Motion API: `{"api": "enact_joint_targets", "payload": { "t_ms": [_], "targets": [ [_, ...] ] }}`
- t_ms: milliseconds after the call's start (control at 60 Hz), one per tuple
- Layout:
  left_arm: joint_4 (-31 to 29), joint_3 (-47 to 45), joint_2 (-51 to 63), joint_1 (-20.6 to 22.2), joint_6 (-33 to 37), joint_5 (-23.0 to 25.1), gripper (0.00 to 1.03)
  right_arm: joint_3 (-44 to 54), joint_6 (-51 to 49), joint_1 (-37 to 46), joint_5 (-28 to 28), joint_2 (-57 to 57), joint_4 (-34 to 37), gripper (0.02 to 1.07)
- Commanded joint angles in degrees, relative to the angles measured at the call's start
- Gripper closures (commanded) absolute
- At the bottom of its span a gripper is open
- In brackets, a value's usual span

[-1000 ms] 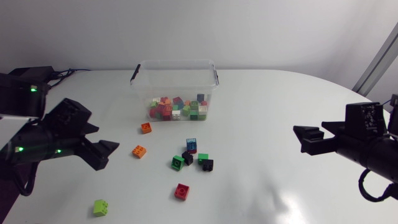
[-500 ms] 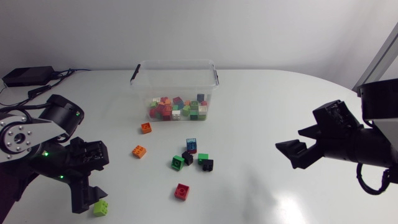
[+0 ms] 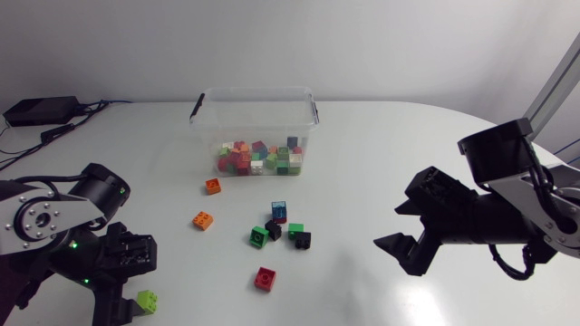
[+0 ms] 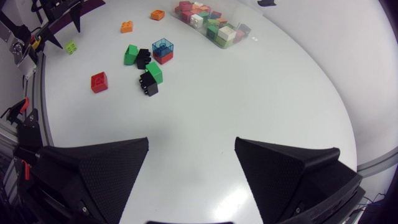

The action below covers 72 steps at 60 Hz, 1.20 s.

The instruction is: Place the duplo bricks in the container

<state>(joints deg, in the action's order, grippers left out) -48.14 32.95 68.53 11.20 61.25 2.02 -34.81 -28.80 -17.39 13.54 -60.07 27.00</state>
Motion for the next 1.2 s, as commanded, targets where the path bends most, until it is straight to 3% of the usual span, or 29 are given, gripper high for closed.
{"api": "enact_joint_targets", "payload": {
  "t_ms": [0, 217, 300, 367, 500, 733, 1183],
  "targets": [
    [-0.6, -2.4, 1.6, 0.8, 1.9, -0.4, 0.16, -1.6, -1.5, -1.4, 0.3, -1.5, 0.8, 0.07],
    [5.1, -4.2, 7.6, 1.4, 1.7, -0.7, 0.17, -2.5, -2.2, -4.3, 0.5, -6.1, -0.5, 0.07],
    [6.2, -3.8, 11.4, 1.5, 1.0, -1.8, 0.27, -2.6, -3.3, -5.7, 1.0, -8.0, -1.0, 0.07],
    [6.3, -3.4, 12.9, 1.5, 1.1, -1.8, 0.53, -2.6, -4.0, -7.0, 1.0, -9.1, -2.0, 0.07],
    [6.0, -3.6, 13.8, 1.4, 1.8, -1.6, 0.65, -3.2, -5.2, -9.5, 1.1, -11.9, -4.2, 0.07],
    [5.1, -1.6, 11.5, 0.7, 2.1, -1.1, 0.66, -7.6, -6.4, -13.8, 1.1, -21.9, -7.9, 0.07],
    [1.4, 7.0, 5.1, -1.0, 2.2, 5.2, 0.65, -17.9, -8.6, -15.9, 1.9, -38.7, -9.3, 0.22]
  ]
}}
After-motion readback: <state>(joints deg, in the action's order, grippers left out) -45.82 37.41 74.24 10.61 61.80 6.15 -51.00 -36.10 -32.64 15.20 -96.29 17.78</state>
